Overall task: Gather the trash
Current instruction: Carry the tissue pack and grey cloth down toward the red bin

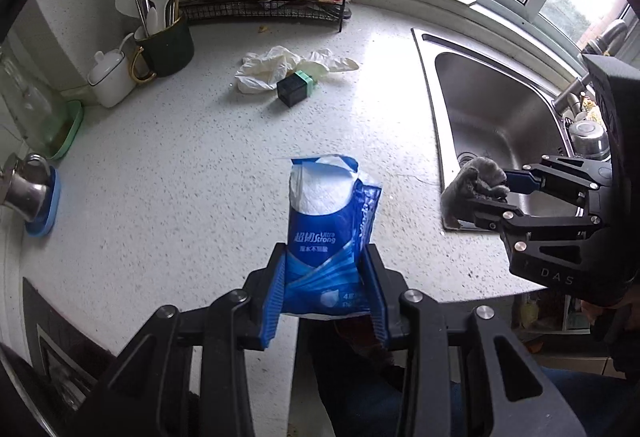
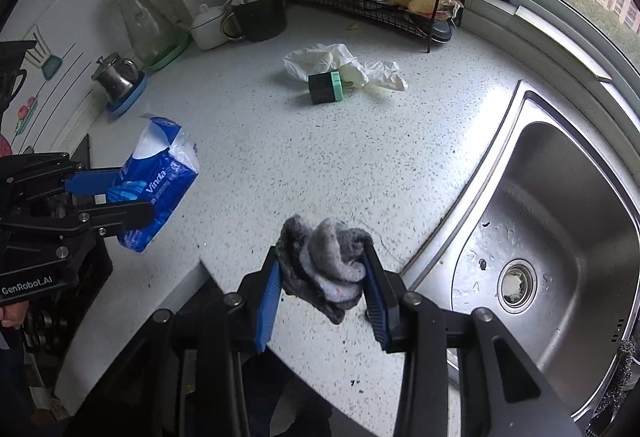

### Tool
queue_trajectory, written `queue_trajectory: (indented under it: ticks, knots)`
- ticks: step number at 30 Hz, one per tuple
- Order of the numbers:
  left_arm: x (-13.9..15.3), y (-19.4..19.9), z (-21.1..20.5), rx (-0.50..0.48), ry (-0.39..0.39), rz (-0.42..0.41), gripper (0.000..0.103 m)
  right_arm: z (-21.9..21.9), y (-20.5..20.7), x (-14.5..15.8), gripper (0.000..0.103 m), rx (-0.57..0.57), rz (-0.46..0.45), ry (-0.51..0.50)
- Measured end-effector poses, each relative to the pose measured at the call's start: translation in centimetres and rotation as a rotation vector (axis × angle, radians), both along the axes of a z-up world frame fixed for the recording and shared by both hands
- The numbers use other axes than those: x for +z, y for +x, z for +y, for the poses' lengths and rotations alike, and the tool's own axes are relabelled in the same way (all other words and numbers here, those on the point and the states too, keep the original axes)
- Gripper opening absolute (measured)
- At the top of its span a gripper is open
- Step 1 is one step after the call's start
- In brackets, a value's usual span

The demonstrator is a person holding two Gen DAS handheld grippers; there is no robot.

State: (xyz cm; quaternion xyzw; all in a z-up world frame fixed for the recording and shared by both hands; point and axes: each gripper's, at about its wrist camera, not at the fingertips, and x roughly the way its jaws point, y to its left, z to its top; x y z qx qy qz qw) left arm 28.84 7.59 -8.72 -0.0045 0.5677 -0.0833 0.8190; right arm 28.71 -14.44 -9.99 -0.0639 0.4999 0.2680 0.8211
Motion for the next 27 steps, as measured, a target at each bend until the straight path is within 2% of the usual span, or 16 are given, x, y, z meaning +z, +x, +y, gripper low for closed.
queue_trajectory:
  ticks: [5, 9, 16, 22, 27]
  knots:
    - [0.4, -4.9, -3.9, 0.007, 0.039, -0.021, 0.034, -2.2, -4.8, 0.4, 0.036, 0.024, -0.032, 0.007]
    - [0.7, -8.7, -6.6, 0.012, 0.033, -0.030, 0.034, -4.2, -8.6, 0.5, 0.036, 0.042, -0.052, 0.002]
    - [0.3, -13.8, -9.8, 0.023, 0.020, -0.014, 0.034, -5.9, -12.8, 0.1, 0.036, 0.073, -0.067, 0.002]
    - [-1.3, -16.7, -11.3, 0.011, 0.019, 0.033, 0.034, -5.6, -15.5, -1.6, 0.036, 0.097, -0.070, -0.036]
    - [-3.9, -18.0, -11.5, 0.016, 0.005, 0.098, 0.034, -5.1, -16.6, -4.8, 0.036, 0.099, -0.017, -0.060]
